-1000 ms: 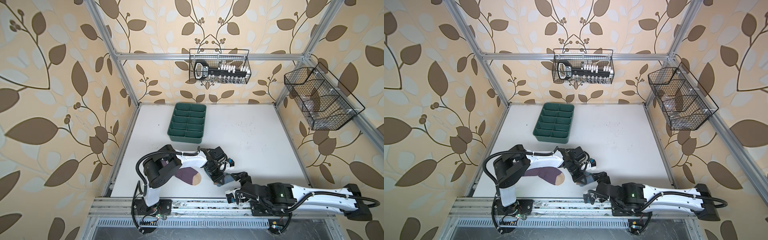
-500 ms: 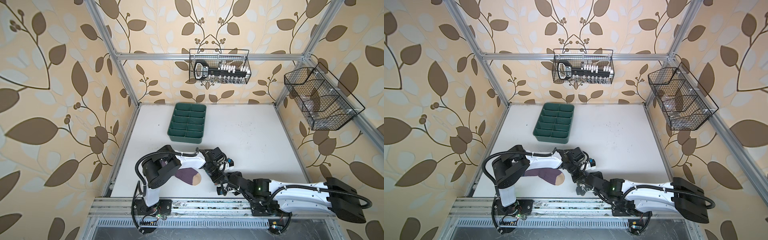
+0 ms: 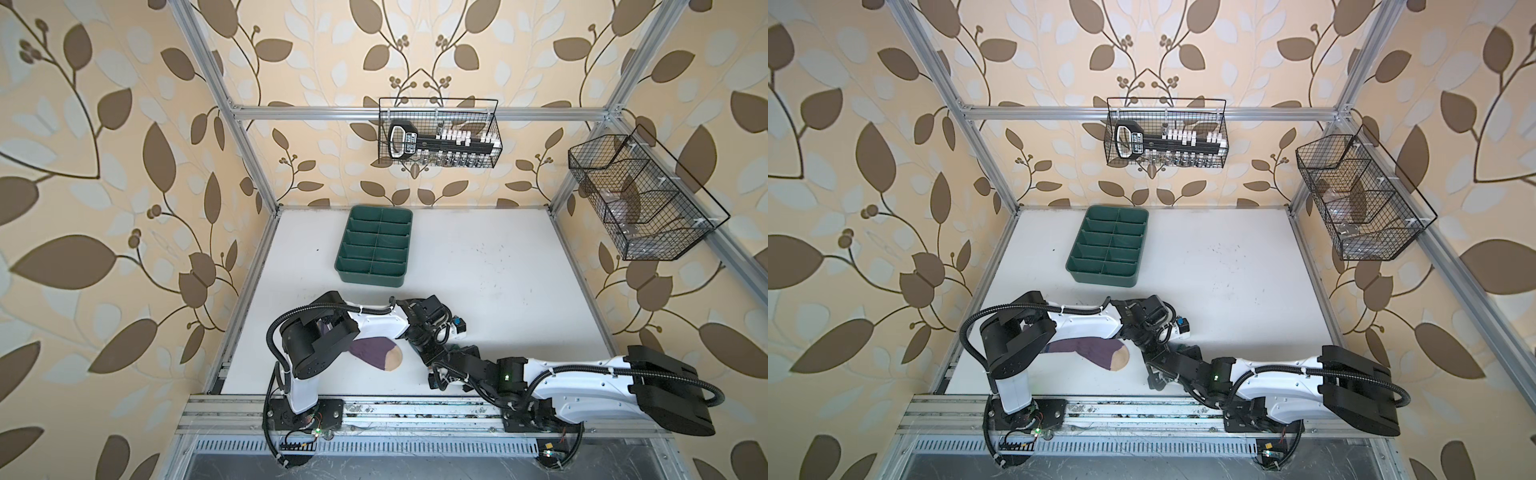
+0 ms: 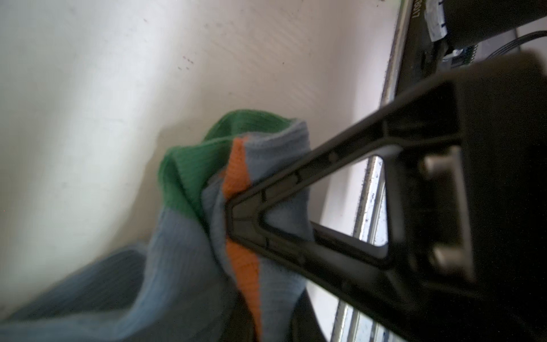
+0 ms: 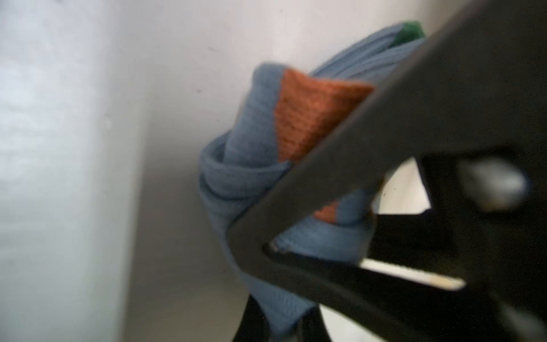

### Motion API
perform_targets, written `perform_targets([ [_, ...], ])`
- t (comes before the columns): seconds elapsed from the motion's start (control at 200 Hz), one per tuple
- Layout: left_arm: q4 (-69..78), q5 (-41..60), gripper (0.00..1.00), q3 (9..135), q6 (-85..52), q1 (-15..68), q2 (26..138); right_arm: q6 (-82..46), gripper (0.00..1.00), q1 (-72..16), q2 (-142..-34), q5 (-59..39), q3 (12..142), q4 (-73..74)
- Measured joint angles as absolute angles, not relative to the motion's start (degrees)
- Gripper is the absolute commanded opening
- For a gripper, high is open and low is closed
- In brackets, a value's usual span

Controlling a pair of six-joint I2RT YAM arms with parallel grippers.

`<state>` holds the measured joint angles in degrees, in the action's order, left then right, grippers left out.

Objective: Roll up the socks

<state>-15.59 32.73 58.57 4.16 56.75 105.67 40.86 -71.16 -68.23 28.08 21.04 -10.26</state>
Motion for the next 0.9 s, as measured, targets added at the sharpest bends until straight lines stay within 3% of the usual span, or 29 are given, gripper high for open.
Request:
perform_targets([
  [0.275, -15.4, 24.3, 0.56, 55.4, -0.1, 57.0, 99.7, 39.6, 0.00, -70.3, -67.9, 25.0, 21.8, -11.0],
  [0.625, -22.0, 1.3, 0.57, 52.4, -9.8, 56.0, 85.1, 36.4, 0.00, -70.0, -68.1, 23.7, 23.0, -13.1],
  [0.9, -22.7, -7.9, 0.53, 52.6, -15.8, 54.4, 91.6, 34.9, 0.00, -70.1, -68.6, 24.0, 23.6, -13.7],
])
